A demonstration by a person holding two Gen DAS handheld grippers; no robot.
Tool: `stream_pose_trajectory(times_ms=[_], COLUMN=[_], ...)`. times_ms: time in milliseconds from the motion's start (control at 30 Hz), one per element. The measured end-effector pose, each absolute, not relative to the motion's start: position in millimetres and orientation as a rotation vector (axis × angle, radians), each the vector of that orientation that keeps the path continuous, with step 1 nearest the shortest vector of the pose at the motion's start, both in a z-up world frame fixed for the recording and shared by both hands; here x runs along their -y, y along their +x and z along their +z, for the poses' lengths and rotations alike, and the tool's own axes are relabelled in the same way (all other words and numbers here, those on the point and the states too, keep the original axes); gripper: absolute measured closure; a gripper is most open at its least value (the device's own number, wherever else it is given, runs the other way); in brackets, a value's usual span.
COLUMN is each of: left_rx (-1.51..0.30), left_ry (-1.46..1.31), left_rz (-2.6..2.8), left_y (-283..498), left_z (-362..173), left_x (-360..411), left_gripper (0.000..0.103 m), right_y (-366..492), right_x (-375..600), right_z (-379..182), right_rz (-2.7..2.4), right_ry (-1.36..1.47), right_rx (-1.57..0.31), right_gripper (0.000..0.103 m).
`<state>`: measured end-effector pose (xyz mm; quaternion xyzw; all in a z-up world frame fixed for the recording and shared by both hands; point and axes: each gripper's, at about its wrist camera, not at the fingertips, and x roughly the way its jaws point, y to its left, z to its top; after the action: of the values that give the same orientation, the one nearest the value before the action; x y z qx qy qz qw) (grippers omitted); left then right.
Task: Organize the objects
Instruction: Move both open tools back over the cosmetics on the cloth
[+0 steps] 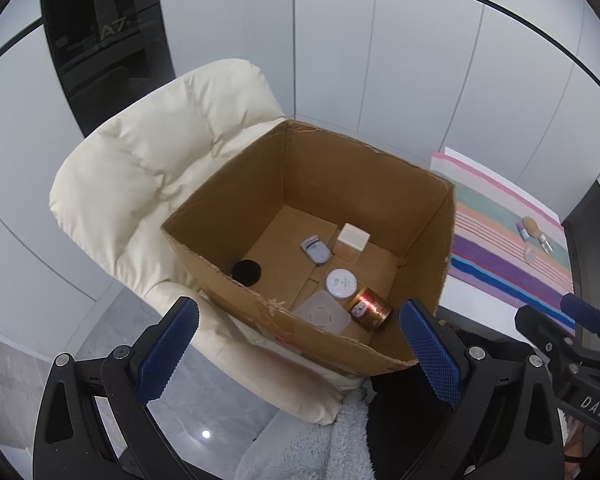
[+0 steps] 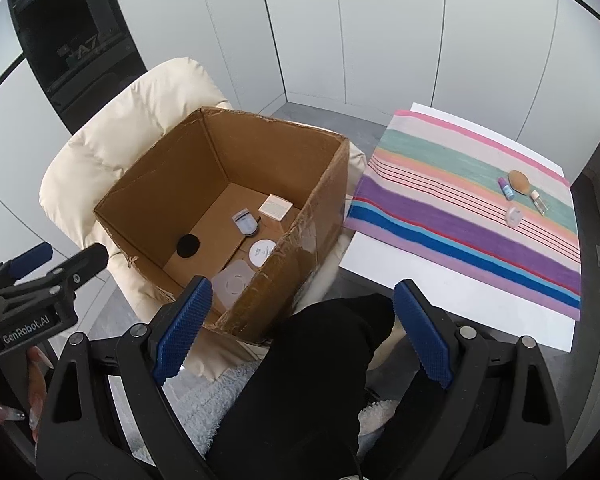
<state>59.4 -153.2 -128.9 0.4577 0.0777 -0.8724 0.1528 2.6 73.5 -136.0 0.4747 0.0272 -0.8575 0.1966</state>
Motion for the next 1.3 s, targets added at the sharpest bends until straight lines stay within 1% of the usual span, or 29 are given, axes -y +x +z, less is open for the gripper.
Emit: stream_pose_trajectory(times_ms=[500,900,1300], left_rx=[-0.118,0.0,0.099], left_ry=[1.413,1.475,1.585], left_rz=[-2.648,-2.824,-2.951], left_y=[19.7,-7.2,-36.0], left_z=[-136.6,-138.1,-146.4], left_x=[86.1,0.5,-83.6], left_gripper=[0.001,0.002,0.002], right_y=[-4.4,-7.4,-2.8], right_x=[-161.0,-255.8,-337.6], right_z=[-134.7,-142.8,-152.5], right_rz=[-2.584,-2.732,-2.863], right_ry=[1.354,1.437,1.498], right_rx=[0.033,0.202,0.307], right_gripper=[0.009,0.009,0.009])
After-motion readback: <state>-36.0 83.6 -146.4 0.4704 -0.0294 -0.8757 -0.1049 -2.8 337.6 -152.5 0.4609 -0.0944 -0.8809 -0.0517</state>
